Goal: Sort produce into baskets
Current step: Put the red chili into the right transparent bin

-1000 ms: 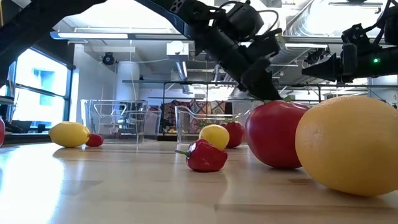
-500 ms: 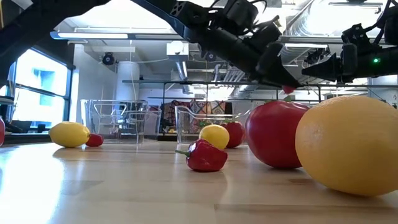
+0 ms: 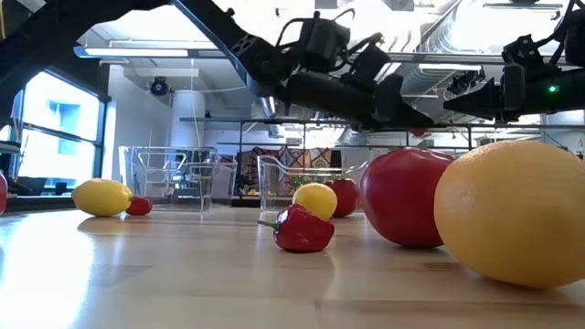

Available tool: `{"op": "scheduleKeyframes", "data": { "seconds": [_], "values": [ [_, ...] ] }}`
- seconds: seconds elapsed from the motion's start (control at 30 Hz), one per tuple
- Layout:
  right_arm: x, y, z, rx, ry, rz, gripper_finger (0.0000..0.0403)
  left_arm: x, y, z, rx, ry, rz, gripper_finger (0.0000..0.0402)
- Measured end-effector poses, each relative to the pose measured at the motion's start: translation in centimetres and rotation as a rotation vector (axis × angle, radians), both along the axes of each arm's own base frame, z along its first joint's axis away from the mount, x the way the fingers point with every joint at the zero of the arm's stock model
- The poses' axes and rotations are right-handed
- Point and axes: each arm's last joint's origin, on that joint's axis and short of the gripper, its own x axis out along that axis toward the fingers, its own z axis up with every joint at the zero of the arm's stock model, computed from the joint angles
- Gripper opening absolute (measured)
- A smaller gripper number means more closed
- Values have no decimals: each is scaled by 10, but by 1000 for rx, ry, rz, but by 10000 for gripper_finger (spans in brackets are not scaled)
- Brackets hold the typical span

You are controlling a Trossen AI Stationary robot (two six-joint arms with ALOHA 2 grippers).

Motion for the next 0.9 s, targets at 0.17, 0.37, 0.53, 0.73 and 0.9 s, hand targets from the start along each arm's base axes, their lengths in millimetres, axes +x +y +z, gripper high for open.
{"op": "scheduleKeyframes", "data": {
  "seconds": [0.17,0.37,0.53,0.73,0.9],
  "values": [
    [0,0,0,0,0,0,0,-14,-4,4,-27,15,-31,95],
    [1,2,5,43,-86,55,0,-48,4,19,-138,-87,-72,95],
    [10,8,-1,48,2,186,0,-77,9,38,-252,-156,-124,94],
    [23,18,7,-60,-23,318,0,-94,20,44,-383,-152,-78,94],
    [35,25,11,-142,-37,342,7,-97,29,44,-512,-144,-71,94]
  ]
}}
